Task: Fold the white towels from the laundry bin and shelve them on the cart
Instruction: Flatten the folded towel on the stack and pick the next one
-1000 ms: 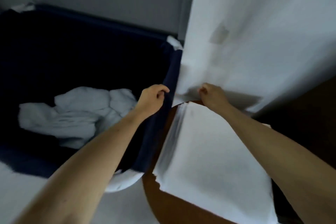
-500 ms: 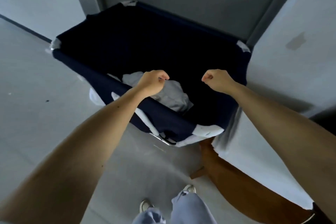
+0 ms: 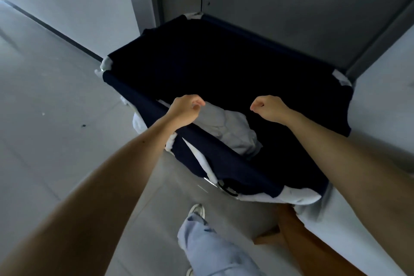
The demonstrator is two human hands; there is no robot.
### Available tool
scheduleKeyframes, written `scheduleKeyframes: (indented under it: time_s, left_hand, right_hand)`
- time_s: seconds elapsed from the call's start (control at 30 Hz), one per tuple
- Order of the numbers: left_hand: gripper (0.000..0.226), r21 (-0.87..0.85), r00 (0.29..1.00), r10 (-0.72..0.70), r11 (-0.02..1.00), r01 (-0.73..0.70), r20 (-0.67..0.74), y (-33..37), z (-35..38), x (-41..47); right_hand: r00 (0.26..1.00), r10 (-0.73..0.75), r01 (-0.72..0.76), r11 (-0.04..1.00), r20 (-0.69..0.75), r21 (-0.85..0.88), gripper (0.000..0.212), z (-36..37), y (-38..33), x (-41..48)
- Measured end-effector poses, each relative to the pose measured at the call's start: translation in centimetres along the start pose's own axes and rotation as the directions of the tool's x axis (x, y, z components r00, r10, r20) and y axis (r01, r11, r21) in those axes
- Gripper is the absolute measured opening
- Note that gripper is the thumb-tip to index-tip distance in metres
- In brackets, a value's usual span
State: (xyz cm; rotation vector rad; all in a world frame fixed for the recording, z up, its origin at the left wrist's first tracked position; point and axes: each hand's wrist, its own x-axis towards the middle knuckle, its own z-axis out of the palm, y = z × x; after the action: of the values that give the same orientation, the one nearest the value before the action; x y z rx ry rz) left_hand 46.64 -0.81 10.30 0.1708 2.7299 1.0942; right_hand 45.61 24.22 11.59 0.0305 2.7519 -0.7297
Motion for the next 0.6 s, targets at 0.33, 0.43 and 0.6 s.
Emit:
scheduleKeyframes:
  time_s: [0.33,0.43,0.6]
  left_hand:
    - [0.029,-0.040,0.986,0.132,0.991,-0.129,0.098,2.9,0.1,8.2]
    - [0.028,-0.043,0.960,0.206,0.978,-0.202,0.189,5.3,2.0,9.6]
    - [0.029,-0.100,0.850,0.370,0.928,-0.359,0.375,11.2,6.7,9.1]
  right_hand:
    - [0.989,0.104,-0.090,0.987,-0.104,0.129,0.023,-1.0,0.4,5.6]
    - [0.969,0.194,-0.171,0.974,-0.152,0.149,0.025,-2.5,2.4,3.6]
    - [0.801,0.484,-0.384,0.867,-0.353,0.317,0.023,-4.5,7.0,-3.8]
